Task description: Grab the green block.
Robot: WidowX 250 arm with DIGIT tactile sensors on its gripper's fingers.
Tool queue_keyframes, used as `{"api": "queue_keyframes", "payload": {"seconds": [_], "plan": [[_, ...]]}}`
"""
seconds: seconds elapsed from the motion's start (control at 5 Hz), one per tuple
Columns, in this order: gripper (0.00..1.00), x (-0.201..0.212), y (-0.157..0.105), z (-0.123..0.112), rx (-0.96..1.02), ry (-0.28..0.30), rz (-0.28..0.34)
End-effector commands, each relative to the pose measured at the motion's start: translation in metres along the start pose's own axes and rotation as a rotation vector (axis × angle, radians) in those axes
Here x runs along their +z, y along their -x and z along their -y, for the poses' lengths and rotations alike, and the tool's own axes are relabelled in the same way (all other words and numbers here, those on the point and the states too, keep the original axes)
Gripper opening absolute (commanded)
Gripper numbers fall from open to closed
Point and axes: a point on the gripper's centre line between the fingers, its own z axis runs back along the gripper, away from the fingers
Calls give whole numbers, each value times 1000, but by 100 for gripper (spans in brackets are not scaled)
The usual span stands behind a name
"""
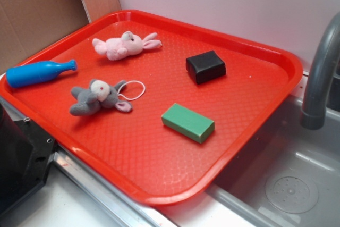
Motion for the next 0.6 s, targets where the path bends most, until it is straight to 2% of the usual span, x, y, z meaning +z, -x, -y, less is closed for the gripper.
{"api": "queue_keyframes", "payload": {"seconds": [0.0,0.2,0.4], "plan": [[100,0,0,0,0,0,0],[100,1,-9,29,-147,60,-14],[100,0,-5,70,-360,87,-24]]}}
